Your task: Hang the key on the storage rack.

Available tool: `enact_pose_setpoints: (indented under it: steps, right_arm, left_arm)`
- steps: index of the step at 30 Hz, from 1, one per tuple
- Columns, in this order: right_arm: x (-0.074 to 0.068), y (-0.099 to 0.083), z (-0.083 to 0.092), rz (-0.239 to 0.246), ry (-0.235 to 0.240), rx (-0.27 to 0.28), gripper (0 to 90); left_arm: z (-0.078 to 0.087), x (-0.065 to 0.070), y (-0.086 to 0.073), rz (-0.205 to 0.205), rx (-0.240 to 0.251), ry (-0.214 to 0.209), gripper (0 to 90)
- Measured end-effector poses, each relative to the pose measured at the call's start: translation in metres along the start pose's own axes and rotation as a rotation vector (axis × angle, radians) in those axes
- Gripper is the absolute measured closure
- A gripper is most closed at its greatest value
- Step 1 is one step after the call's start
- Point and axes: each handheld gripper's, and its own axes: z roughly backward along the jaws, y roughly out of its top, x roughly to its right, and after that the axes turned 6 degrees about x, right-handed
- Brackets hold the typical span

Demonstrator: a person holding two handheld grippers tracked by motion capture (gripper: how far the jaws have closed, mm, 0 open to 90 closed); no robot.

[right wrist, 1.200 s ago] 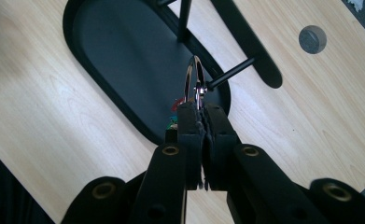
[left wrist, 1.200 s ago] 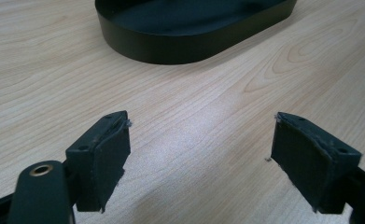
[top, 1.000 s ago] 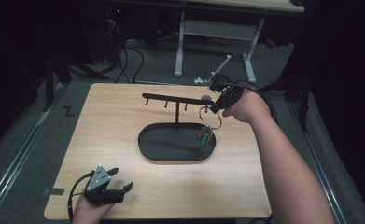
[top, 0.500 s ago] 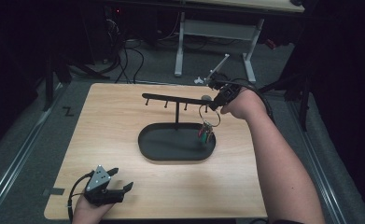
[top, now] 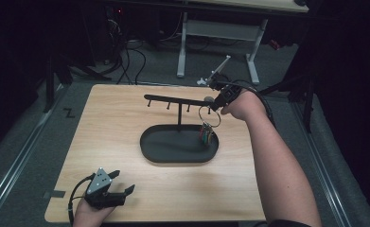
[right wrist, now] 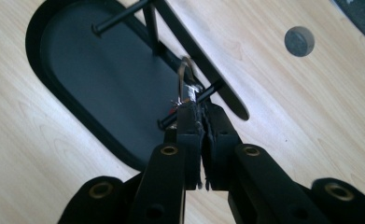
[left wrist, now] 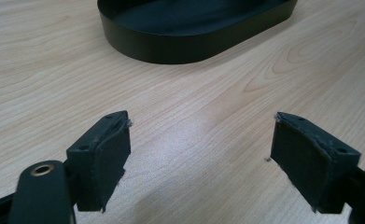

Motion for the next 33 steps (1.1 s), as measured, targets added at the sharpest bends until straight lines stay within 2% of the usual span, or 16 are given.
enact_pose_setpoints:
  steps: [9, 14, 17, 19, 20, 21, 26, 27, 28, 30, 33]
  right_arm:
    - [-0.004, -0.001, 0.007, 0.001, -0.025, 0.036, 72.3]
    - [-0.008, -0.006, 0.007, -0.025, -0.035, 0.065, 55.5]
    - [-0.013, -0.011, 0.005, -0.042, -0.034, 0.056, 47.6]
    - [-0.014, -0.013, 0.003, -0.027, -0.028, 0.056, 41.2]
    - [-0.016, -0.015, 0.002, -0.050, -0.029, 0.050, 38.1]
    - [-0.015, -0.016, 0.001, -0.031, -0.030, 0.050, 35.7]
    - [-0.018, -0.025, -0.002, -0.050, -0.044, 0.049, 29.4]
    - [-0.018, -0.026, -0.003, -0.033, -0.048, 0.055, 28.1]
    - [-0.018, -0.028, -0.003, -0.039, -0.052, 0.056, 27.1]
    - [-0.018, -0.031, -0.003, -0.059, -0.064, 0.060, 26.4]
    - [-0.018, -0.035, -0.003, -0.055, -0.078, 0.068, 25.2]
  left_arm:
    - [-0.002, 0.001, 0.000, -0.001, -0.001, -0.001, 20.4]
    - [-0.003, 0.001, 0.000, -0.006, -0.010, -0.006, 20.5]
    - [-0.004, 0.002, 0.000, -0.007, -0.011, -0.006, 20.4]
    - [-0.004, 0.002, 0.000, -0.010, -0.011, -0.005, 20.5]
    - [-0.005, 0.002, 0.000, -0.009, -0.011, -0.004, 20.5]
    - [-0.005, 0.002, 0.000, -0.009, -0.014, -0.005, 20.5]
    - [-0.005, 0.003, 0.000, -0.009, -0.012, -0.004, 20.5]
    - [-0.006, 0.003, 0.000, -0.009, -0.012, -0.004, 20.4]
    - [-0.005, 0.003, 0.000, -0.011, -0.014, -0.005, 20.5]
    - [-0.006, 0.003, 0.000, -0.012, -0.018, -0.007, 20.5]
    - [-0.006, 0.003, 0.000, -0.013, -0.022, -0.009, 20.4]
